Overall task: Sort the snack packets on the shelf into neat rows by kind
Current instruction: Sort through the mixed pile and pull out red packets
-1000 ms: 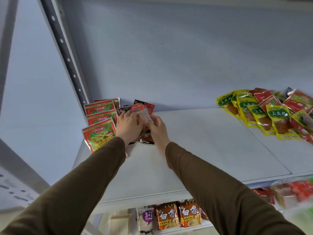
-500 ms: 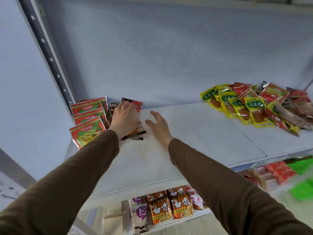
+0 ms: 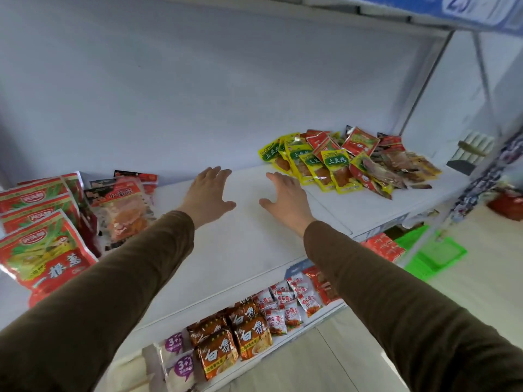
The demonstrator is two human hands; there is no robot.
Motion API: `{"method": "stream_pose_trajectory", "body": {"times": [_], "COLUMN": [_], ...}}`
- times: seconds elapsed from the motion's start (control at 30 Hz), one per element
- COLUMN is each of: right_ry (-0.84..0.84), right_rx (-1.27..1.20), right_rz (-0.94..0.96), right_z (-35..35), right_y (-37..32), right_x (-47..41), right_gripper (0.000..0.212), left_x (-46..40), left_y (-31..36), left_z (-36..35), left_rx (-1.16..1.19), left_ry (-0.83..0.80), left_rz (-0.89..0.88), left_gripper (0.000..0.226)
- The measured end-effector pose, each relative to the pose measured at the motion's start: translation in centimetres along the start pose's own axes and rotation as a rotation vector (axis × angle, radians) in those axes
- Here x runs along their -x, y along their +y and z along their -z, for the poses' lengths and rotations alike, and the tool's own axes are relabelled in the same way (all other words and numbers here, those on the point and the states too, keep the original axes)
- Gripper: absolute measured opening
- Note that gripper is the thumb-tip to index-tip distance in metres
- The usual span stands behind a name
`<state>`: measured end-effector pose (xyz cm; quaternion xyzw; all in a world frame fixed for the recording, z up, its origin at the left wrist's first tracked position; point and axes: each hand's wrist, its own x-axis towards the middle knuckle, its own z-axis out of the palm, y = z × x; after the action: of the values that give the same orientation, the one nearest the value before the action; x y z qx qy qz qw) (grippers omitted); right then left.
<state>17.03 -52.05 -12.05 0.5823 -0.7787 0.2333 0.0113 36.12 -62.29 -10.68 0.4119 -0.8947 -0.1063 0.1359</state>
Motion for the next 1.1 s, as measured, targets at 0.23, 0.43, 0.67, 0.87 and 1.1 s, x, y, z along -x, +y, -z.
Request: {"method": "stream_pose_trajectory", "body": {"times": [0.23,0.43,0.67,0.87,1.1], "right_ry": [0.059,0.073,0.059,0.074,0.054], "right_rx": [0.116,0.153,0.134,0.163,0.150], "right_rz": [-0.010,0.012,-0.033,-0.082,-0.116], "right_z": [6.3,10.7,12.9,14.2,15.3], "right_y": [11.6,21.8,29.6,34.3,40.3], "right_x": [1.3,0.8,-0.9,-2.7,-5.2], "right_gripper": [0.072,0.064,0.066,0.068,0.065], "left_x": [-5.4,-10.1,-14.9,-19.6,-24.7], "left_y": [12.6,22.7,29.5,32.9,37.7], "left_z": [-3.9,-7.9,-11.4,-13.8,-16.2], "left_rx": [-0.015,-0.017,-0.028,0.024,0.045], "left_ry": [0.002,-0.012,-0.032,-0.003,-0.033], "left_rz": [-0.158,-0.185,-0.210,-0.251,-0.274], "left_gripper": [0.086,0.087,0.087,0.089,0.087]}}
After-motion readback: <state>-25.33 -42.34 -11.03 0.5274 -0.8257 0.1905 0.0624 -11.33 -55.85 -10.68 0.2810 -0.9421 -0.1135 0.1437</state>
